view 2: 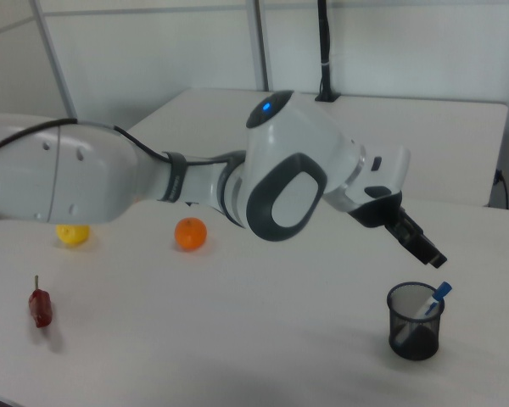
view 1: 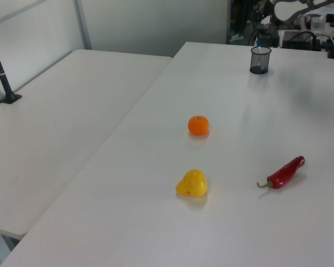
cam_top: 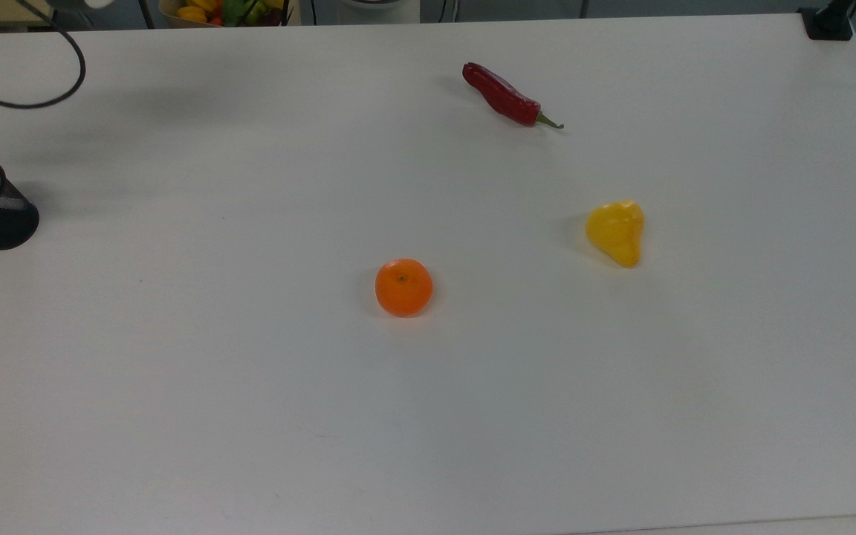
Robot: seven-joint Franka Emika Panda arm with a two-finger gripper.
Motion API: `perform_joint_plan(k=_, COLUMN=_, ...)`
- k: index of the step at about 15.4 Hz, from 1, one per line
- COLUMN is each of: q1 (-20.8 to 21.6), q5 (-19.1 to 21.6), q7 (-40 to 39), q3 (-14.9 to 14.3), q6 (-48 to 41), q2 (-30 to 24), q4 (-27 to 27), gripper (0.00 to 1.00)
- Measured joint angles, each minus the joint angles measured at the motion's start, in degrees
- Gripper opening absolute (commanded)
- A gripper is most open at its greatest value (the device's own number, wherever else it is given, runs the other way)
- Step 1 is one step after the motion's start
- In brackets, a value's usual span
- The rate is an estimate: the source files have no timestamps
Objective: Take marker pen
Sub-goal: 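Lower the gripper into the cup and grasp the white marker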
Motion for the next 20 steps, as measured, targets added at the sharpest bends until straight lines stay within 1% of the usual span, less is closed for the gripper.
perform_joint_plan(k=2, q1=-0.5, q5=0.3, q7=0.5, q3=0.0, q6=2.6, q2=2.0, q4=0.0, gripper=0.81)
perform_joint_plan(k=5, q1=-1.4, q5=0.6, q7=0.5, q3=0.0, q6=5.7, q2=4.5, q4=0.0, gripper=0.80)
perform_joint_plan(k=6, q1=-1.5, q5=0.6, q7=0.5, q3=0.1, q6=6.2, q2=5.3, q4=0.0, gripper=0.80)
perform_joint_plan(k=7, q1=-1.5, q5=0.6, q7=0.5, q3=0.1, q6=6.5, q2=6.1, q4=0.0, gripper=0.77)
perform_joint_plan(k=11, q1=-1.5, q5=0.6, q7=0.5, q3=0.5, q6=7.0, q2=7.5, q4=0.3, gripper=0.75)
perform_joint_plan(k=14, q1=-1.5, q5=0.6, q7=0.5, q3=0.5, q6=8.1, q2=7.9, q4=0.4, gripper=0.70)
perform_joint_plan(k=15, q1=-1.6, q5=0.6, q7=0.5, q3=0.5, q6=9.0, q2=8.1, q4=0.4, gripper=0.66)
perform_joint_plan(k=18, q1=-2.2, q5=0.6, q7=0.5, q3=0.5, q6=10.3, q2=8.9, q4=0.4, gripper=0.60)
perform_joint_plan(k=20, q1=-2.5, q5=0.6, q7=0.5, q3=0.5, q6=10.5, q2=9.3, q4=0.4, gripper=0.51)
